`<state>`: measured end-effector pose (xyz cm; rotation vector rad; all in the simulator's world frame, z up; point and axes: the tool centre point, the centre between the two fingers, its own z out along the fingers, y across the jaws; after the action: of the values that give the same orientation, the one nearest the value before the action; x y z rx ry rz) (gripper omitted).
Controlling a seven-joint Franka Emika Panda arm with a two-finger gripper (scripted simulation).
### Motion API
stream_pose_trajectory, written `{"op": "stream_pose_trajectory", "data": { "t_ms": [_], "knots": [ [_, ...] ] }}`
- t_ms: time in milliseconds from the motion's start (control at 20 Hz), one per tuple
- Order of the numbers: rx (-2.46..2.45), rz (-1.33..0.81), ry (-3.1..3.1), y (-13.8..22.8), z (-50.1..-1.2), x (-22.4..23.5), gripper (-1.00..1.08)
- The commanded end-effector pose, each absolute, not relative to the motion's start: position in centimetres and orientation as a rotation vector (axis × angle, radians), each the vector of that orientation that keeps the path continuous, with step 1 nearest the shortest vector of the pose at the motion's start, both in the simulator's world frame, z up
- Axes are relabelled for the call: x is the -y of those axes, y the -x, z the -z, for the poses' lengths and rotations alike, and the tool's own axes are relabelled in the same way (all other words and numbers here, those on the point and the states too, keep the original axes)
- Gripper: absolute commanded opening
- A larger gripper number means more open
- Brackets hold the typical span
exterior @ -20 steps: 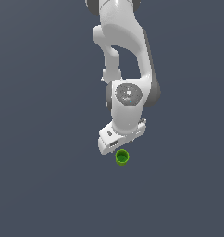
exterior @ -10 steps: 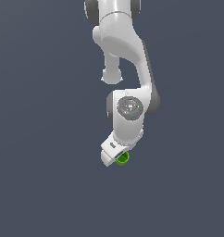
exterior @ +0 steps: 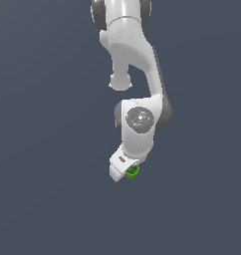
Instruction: Pick up the object and move it to a goal position.
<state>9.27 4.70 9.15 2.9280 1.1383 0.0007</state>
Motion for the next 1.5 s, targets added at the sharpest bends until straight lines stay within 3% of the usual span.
{"op": "stream_pose_trajectory", "data": {
  "t_ms": [0,400,700,750,1450],
  "knots": [
    [-1.139,0.000,-2.928,-9.2,-8.6,-4.7,1.00],
    [-1.146,0.000,-2.925,-9.1,-4.6,-4.7,1.00],
    [-1.146,0.000,-2.925,-9.3,-4.3,-4.7,1.00],
    [-1.146,0.000,-2.925,-9.3,-4.3,-4.7,-1.00],
    [-1.145,0.002,-2.926,-9.3,-4.9,-4.8,-1.00]
  ]
}}
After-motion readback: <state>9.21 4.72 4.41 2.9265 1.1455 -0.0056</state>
